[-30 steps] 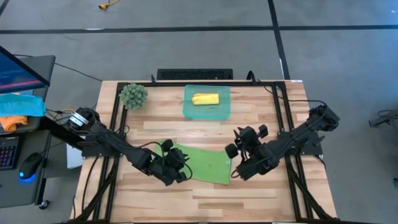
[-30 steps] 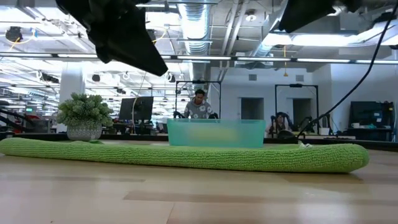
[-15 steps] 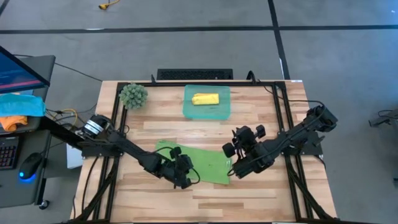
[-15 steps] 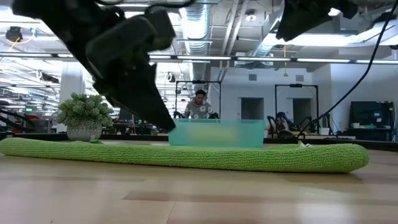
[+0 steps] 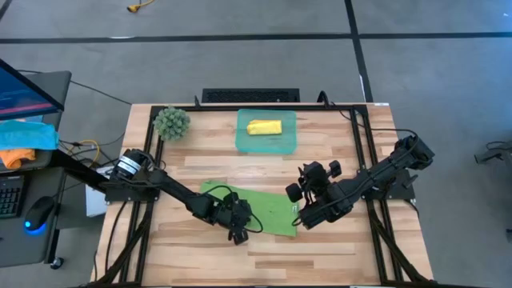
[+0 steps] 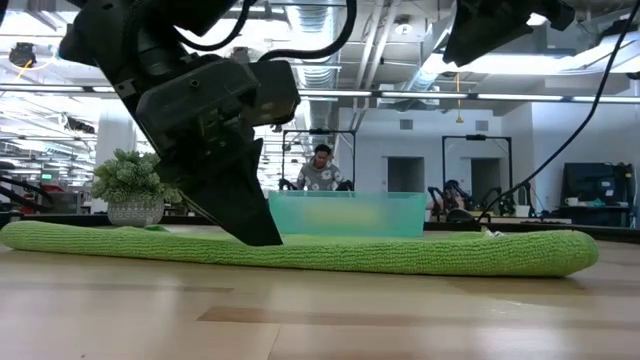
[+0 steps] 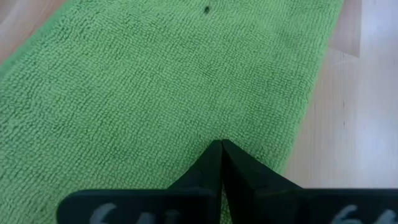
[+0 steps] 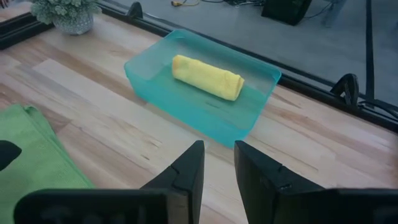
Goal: Roll microfiber towels into tight, uniform cylinder then place into a basket
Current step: Fold the green microfiber cloth
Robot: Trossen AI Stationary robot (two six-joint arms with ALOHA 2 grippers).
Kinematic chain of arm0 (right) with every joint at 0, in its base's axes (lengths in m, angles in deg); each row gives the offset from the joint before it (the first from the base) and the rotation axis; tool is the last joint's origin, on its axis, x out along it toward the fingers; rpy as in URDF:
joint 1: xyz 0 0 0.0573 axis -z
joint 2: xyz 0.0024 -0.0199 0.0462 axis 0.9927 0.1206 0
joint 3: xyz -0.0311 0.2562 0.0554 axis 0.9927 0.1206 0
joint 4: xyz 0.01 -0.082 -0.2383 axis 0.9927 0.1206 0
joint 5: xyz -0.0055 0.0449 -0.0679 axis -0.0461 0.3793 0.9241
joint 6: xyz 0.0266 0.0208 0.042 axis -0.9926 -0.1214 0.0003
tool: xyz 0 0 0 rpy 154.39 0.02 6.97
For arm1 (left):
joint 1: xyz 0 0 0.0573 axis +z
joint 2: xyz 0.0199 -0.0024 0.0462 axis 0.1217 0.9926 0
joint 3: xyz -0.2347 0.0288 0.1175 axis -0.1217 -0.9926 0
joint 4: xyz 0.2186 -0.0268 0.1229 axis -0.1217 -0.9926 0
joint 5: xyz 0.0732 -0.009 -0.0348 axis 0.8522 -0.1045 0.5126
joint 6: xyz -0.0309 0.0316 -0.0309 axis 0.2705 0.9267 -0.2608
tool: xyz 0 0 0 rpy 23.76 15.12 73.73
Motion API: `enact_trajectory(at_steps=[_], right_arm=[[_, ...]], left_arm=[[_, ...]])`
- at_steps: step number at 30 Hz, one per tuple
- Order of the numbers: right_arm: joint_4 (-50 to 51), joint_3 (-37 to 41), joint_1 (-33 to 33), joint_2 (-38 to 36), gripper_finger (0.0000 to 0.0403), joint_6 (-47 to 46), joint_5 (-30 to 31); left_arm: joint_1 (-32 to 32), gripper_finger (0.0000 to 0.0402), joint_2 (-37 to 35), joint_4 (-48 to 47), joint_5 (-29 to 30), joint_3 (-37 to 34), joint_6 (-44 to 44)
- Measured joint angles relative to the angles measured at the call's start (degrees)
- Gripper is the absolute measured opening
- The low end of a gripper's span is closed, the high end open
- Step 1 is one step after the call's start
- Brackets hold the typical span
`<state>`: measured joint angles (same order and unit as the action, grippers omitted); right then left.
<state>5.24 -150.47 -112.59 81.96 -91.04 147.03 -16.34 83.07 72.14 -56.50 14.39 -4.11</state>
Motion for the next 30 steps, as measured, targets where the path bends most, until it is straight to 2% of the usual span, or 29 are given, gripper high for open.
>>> enact_trajectory(at_steps=[3,6,14,19,24,30], right_arm=[[-0.14,0.0,0.0,0.0,0.0111,0.02,0.01],[-0.36,0.0,0.0,0.0,0.0111,0.02,0.02],[-0.64,0.0,0.0,0.0,0.0111,0.02,0.0],[-0.88,0.0,0.02,0.0,0.0111,0.02,0.0],[-0.89,0.0,0.02,0.0,0.0111,0.0,0.0],[-0.9,0.0,0.0,0.0,0.0111,0.0,0.0]], left_arm=[[0.02,0.0002,-0.14,-0.98,-0.31,0.08,0.94],[0.24,0.0002,-0.28,-7.0,-1.14,1.61,3.85],[0.24,0.0002,-0.18,-34.75,2.79,7.84,9.35],[-0.24,0.0002,0.52,-48.37,8.6,11.51,12.19],[-1.81,0.0002,0.24,-47.02,14.64,15.12,11.72],[-3.82,0.0002,0.47,-32.14,16.93,15.63,12.02]])
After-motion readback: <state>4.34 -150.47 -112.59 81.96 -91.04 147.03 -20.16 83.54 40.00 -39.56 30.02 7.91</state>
